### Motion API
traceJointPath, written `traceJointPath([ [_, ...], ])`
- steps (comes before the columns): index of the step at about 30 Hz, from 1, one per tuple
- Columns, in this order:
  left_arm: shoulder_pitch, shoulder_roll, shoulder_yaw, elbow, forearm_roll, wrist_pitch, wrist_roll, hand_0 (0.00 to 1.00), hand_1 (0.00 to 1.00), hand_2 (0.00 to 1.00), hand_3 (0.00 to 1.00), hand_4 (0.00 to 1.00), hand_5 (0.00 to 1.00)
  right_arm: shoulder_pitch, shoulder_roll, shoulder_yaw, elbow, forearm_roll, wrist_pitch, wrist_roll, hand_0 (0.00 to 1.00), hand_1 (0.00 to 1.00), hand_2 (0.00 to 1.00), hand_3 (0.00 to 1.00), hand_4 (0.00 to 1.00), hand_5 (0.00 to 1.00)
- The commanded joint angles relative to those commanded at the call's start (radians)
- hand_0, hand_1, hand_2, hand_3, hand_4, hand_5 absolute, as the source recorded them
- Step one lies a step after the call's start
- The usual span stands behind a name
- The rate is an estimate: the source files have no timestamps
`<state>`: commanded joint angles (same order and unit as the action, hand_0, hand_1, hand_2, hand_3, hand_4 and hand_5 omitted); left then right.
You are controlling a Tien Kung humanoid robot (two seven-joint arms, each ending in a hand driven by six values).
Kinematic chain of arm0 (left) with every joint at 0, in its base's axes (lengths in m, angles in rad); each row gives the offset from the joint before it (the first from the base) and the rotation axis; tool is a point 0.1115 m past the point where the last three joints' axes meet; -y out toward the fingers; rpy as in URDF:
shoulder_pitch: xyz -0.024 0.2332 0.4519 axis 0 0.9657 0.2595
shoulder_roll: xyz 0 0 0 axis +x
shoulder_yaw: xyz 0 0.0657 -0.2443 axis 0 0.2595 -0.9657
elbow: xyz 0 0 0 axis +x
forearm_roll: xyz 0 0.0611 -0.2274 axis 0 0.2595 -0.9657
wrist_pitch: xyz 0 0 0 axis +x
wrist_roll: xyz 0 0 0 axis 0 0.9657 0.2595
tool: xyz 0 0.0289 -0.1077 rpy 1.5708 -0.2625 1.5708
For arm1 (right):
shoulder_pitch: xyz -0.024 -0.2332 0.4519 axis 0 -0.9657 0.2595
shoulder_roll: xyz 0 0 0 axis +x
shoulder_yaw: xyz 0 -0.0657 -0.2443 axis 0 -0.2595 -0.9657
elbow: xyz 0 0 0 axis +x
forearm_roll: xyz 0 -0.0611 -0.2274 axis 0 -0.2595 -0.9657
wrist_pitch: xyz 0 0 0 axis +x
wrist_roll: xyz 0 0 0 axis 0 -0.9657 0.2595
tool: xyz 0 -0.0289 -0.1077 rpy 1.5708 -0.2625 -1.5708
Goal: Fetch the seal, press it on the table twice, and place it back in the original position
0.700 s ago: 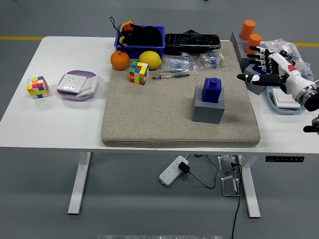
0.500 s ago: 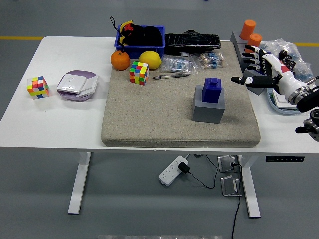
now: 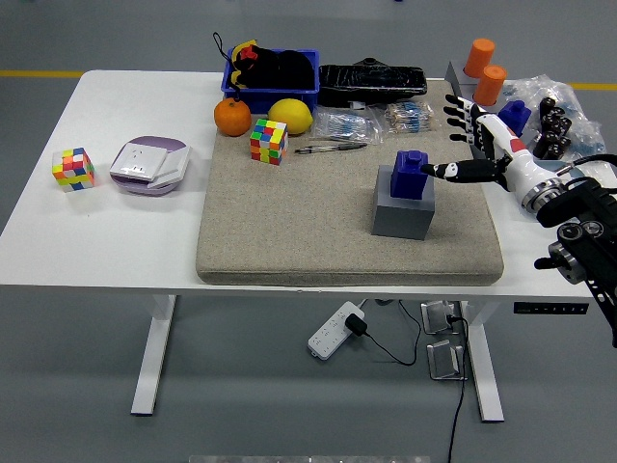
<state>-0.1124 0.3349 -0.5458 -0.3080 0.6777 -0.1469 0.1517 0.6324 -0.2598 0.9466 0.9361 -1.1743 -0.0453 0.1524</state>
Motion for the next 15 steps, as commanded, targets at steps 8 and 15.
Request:
traceJointPath([
  [8,0.0,0.0,0.004,0.0,-0.001,-0.001,0.0,0.82,0.798,0.765,0.815,0.767,0.284,-0.008,0.016,-0.039,-0.007,0.001,-0.001,0.002,0.85,0.916,0.945,0.992,0.998,0.024],
  [15,-0.004,0.001,0.006,-0.001,0.0,0.0,-0.001,0.82,0.799,0.765,0.815,0.767,0.284,-0.008,0.026,-0.059,-0.014,0.008,-0.017,0.014,0.85,0.913,0.935,0.981,0.998,0.007],
])
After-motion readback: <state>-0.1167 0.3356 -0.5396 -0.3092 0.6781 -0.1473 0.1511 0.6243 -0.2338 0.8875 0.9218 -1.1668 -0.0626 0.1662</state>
